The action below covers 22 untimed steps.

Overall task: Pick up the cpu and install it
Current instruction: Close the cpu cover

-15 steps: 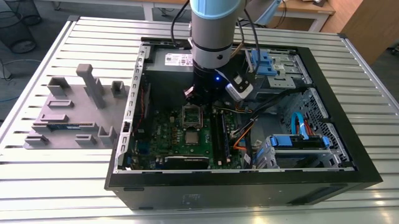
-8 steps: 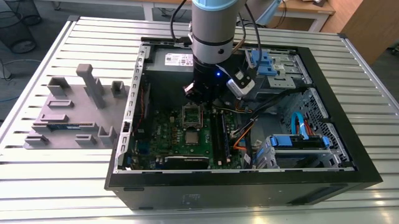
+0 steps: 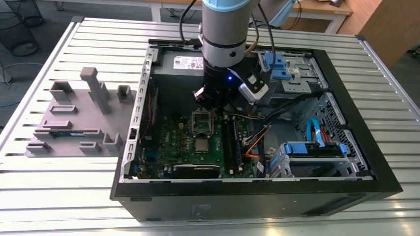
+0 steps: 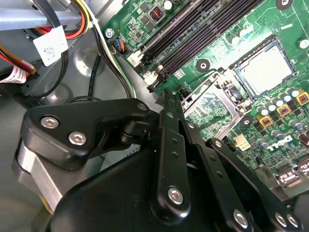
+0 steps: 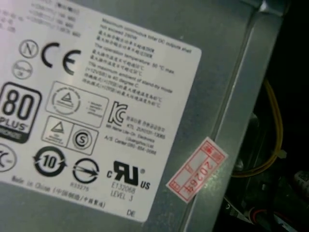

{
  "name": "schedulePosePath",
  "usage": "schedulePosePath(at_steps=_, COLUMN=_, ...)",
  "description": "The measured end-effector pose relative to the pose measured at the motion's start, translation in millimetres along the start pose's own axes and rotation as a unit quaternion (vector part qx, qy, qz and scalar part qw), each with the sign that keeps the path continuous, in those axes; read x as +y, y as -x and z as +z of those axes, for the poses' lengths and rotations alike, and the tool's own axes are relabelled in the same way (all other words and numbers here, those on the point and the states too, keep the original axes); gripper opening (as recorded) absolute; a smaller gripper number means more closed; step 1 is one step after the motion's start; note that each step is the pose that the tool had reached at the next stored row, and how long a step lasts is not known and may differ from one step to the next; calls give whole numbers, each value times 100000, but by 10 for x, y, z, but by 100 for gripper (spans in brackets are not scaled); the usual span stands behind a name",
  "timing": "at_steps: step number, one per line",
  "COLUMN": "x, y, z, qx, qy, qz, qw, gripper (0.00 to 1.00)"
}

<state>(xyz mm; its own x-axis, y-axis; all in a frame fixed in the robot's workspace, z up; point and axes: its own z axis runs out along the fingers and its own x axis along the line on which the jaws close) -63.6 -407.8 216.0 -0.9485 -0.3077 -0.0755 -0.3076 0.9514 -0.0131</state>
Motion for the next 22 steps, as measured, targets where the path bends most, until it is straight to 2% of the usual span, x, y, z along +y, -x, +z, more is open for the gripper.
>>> schedulePosePath(at_steps=15, x=-7, y=17, z=111, qx=-14, qy=52, qz=-522, qw=99999, gripper=11)
schedulePosePath(at_steps=22, x=-6, y=17, z=121, qx=-8, qy=50, qz=-524, qw=99999, gripper=11)
